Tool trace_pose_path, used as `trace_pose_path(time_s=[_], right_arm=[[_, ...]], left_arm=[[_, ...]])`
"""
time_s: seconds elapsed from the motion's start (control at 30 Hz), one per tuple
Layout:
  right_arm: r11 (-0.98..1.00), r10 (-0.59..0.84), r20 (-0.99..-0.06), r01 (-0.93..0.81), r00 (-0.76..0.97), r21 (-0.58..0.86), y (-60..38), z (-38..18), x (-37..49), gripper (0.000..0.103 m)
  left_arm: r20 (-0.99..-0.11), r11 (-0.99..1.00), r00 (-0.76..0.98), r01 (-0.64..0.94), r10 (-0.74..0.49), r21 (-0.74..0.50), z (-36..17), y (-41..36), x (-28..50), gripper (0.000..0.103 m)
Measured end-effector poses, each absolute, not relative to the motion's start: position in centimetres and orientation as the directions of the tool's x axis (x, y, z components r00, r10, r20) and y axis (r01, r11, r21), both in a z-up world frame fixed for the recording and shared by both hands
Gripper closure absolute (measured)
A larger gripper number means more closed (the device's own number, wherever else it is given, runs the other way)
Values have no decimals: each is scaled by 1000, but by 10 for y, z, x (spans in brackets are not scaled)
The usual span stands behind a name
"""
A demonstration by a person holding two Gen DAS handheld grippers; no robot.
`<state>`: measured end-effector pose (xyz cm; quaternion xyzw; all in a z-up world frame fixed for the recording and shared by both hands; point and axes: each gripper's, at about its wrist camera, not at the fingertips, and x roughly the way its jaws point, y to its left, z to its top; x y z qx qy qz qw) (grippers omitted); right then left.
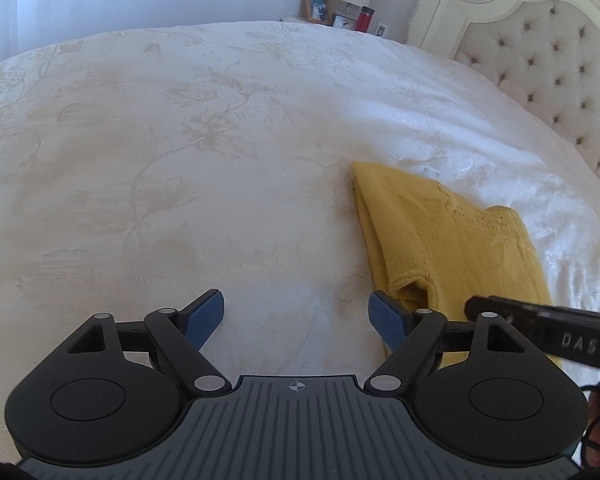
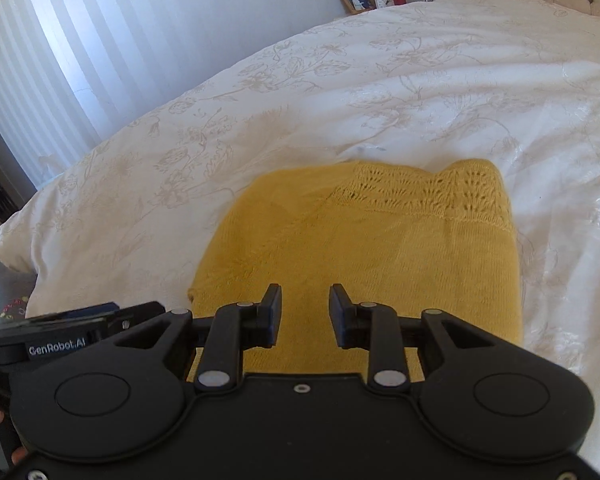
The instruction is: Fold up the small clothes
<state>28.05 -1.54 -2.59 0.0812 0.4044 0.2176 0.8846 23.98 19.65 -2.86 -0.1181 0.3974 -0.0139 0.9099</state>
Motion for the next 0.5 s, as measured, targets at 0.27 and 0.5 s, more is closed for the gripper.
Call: trace_pose_path(time_s=[0.27,0.5], right_arm=[[840,504,-696,-476,511,259,14,-42,239,64],[855,502,-653,-441,568,274,-21,-20,238,57]], left_arm=[[-728,976,674,-49,-123,-211,-31,190,240,24],[-733,979,667,-31,-130,-203,-34,182,242,24]])
